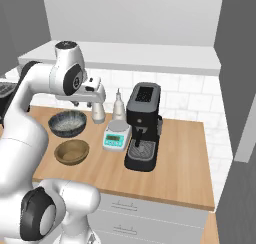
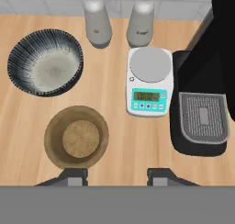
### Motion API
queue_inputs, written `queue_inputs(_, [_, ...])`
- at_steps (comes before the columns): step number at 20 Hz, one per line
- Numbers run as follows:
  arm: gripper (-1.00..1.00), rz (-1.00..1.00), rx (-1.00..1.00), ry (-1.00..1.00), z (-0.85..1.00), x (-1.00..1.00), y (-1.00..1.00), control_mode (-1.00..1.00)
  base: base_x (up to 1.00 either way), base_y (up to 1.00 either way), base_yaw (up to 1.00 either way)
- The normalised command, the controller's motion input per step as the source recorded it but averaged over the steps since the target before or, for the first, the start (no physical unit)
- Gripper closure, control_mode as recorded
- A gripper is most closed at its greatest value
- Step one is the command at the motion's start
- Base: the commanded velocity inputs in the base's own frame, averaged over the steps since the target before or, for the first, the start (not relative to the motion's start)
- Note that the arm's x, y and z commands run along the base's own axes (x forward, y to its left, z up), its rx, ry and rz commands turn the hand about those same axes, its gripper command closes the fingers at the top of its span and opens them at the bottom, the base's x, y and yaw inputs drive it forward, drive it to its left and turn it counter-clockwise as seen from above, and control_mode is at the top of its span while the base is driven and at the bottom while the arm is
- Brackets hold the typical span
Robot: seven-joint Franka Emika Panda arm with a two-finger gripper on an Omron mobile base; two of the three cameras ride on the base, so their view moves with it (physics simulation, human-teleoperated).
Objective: Pick up the bowls on the counter and stack them on top of one another in the open cabinet. Place the smaller bowl on top of the larger bowl.
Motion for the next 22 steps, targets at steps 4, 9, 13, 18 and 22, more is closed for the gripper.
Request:
queue_inputs(4, [-1.0,0.01,-0.01,-0.05,-0.19,-0.13,0.45,-1.0,0.0,0.0,0.0])
queue_inputs(9, [-1.0,0.0,0.0,0.16,-0.77,0.0,0.46,-1.0,0.0,0.0,0.0])
queue_inputs(13, [-1.0,0.0,0.0,0.24,-0.95,0.0,0.0,-1.0,0.0,0.0,0.0])
queue_inputs(18, [-1.0,0.0,0.0,0.14,-0.9,0.0,0.0,-1.0,0.0,0.0,0.0])
queue_inputs(22, [-1.0,0.0,0.0,0.01,-0.73,0.0,0.0,-1.0,0.0,0.0,0.0])
